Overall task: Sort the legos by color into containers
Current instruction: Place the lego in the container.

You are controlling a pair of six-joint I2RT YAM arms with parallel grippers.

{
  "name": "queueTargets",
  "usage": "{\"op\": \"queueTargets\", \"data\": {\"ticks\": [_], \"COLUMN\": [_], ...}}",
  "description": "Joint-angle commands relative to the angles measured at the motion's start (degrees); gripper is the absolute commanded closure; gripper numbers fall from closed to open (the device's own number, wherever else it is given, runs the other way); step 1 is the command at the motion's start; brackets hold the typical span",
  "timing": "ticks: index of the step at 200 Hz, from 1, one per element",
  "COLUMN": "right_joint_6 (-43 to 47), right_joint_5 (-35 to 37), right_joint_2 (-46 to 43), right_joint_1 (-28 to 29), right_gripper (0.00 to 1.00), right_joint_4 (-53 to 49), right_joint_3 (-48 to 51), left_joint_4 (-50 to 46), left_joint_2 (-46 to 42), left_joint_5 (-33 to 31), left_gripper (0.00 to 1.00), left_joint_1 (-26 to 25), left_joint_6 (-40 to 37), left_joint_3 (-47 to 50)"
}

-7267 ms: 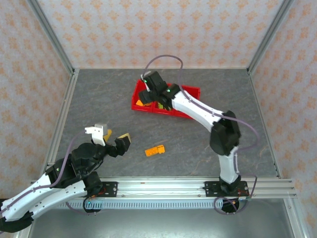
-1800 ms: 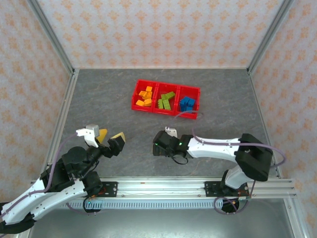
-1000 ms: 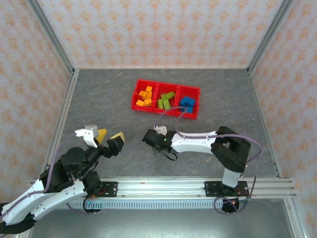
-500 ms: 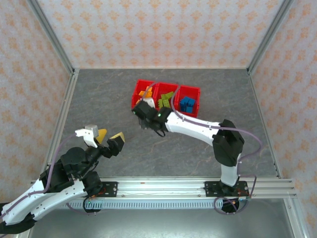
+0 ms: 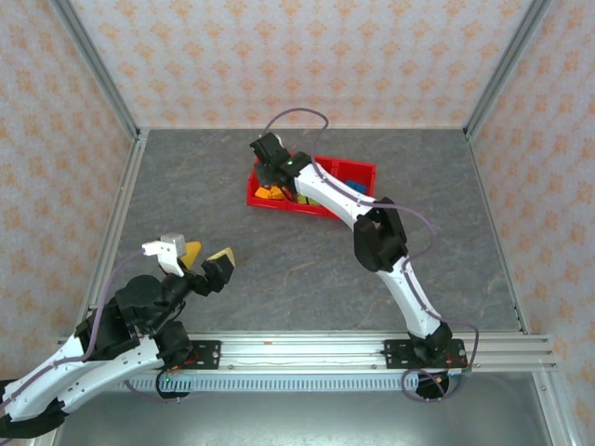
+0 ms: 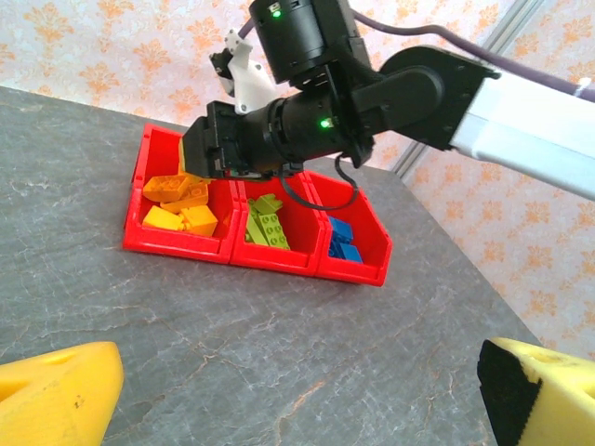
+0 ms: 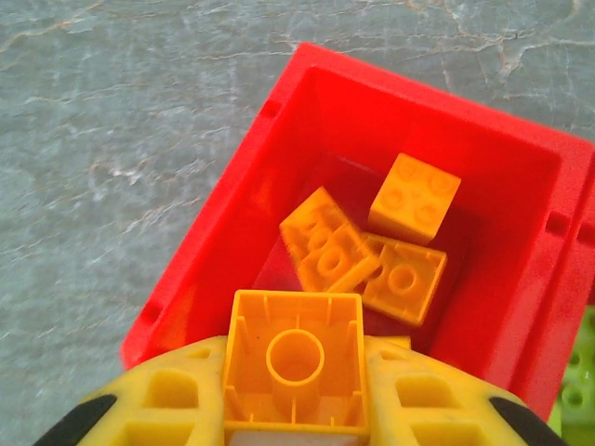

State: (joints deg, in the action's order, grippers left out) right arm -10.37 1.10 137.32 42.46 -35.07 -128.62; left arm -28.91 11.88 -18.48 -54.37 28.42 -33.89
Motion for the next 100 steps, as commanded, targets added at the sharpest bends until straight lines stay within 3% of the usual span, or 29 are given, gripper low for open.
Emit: {"op": "queueTargets", "data": {"ticks": [1, 44, 80, 100], "right_joint_6": [2.17, 3.04, 3.16, 2.96], "right_joint_5": [-1.7, -2.91, -4.12, -4.97], "right_joint_2": [1.54, 1.81, -0.03, -2.23], "right_joint_1": [-1.38, -2.03, -2.03, -1.86], "right_gripper": [0.71, 0.62, 0.36, 0.29], "right_joint_4": [-2.05, -2.17, -1.3, 0.23], "right_joint_3": [-2.91, -2.25, -0.6, 0.56], "left_joint_4": [0.33, 0.43, 0.34, 0.24], "left_joint_2": [0.2, 0.85, 1.58, 1.74], "left_joint_5": [-0.97, -0.99, -0.96, -1.21], "left_gripper": [0.01, 0.01, 0.01, 0.01], "left_joint_1": [0.26, 0.24, 0.28, 0.3], "left_joint_6": [-0.37, -0.32, -0.3, -0.21], "left_joint_3": [0.58, 0.6, 0.49, 0.49]}}
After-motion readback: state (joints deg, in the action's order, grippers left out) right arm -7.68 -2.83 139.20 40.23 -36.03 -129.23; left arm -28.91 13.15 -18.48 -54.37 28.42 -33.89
